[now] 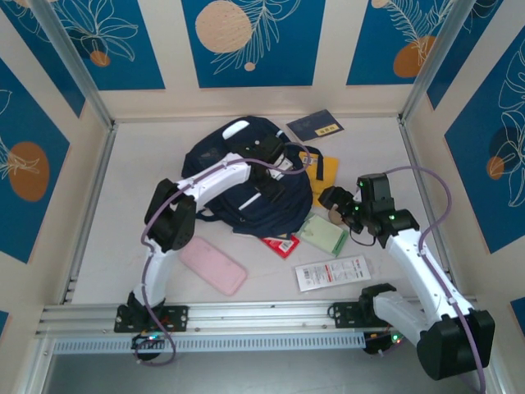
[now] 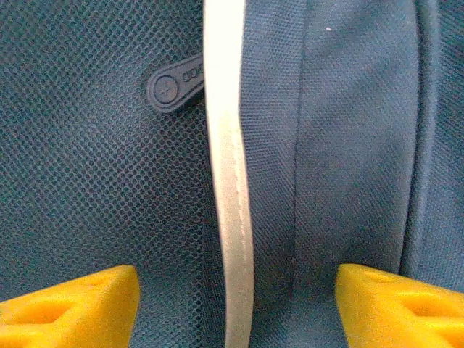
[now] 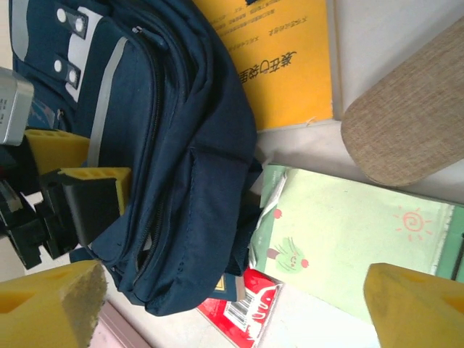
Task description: Pack the student bag
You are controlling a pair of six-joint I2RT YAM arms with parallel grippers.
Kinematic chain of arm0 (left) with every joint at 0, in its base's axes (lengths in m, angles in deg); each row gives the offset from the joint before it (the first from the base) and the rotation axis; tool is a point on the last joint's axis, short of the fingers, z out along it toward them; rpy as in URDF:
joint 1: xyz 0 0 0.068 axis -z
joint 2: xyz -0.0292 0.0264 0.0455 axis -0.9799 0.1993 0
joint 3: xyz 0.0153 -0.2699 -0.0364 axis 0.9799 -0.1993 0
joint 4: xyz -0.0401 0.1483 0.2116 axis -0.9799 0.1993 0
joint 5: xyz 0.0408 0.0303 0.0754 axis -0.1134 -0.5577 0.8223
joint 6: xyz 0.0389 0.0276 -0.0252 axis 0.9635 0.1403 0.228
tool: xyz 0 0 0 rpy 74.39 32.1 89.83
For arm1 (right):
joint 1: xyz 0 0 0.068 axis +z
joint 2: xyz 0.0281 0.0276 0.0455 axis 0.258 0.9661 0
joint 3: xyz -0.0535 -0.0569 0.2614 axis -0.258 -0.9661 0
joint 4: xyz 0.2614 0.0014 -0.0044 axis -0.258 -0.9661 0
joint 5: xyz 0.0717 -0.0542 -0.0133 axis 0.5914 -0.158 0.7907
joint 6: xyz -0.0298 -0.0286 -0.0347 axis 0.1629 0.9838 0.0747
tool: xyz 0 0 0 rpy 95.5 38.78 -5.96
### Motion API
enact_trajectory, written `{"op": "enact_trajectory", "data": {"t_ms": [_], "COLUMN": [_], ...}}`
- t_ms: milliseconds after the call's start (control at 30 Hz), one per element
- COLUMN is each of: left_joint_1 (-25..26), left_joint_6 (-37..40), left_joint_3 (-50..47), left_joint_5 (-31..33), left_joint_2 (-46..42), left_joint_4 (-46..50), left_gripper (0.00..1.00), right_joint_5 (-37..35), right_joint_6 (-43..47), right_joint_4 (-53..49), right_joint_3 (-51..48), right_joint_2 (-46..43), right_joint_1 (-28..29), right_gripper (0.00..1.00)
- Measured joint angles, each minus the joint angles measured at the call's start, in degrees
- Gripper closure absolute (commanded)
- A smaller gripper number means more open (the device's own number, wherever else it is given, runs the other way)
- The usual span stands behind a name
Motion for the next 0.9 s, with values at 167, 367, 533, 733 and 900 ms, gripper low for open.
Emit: {"op": "enact_trajectory", "data": {"t_ms": [167,367,533,733,900], "left_joint_1": [-0.11,-2.23,-5.73,-11.63,-16.48], "left_joint_6": [-1.16,-3.45,-7.41,-14.10,-19.67], "left_joint_3": [0.04,-0.52,-6.16,-10.82,-13.11], "left_joint_5": [-2.75,-8.04,-13.20,-15.28,-15.26], "left_joint_2": [0.02,-0.15,-4.17,-13.29,-21.31], "left_joint_4": [-0.02,-0.70,-4.68,-7.58,-9.73], "left_gripper": [0.91,1.00,1.00,1.00,1.00], "right_joint_5": [1.53,2.47,3.67,2.91,1.36], "right_joint_6": [-0.26,-0.24,0.57,3.23,6.47], "right_joint_4": [1.55,2.25,3.67,3.85,4.13], "right_joint_3": [-0.72,-0.98,-0.76,5.42,10.80], "right_joint_2": [0.66,0.66,2.69,11.15,15.34], "right_joint_1": [0.00,0.02,2.71,13.44,19.69], "right_gripper": [0.21,0.27,0.31,0.37,0.36]}}
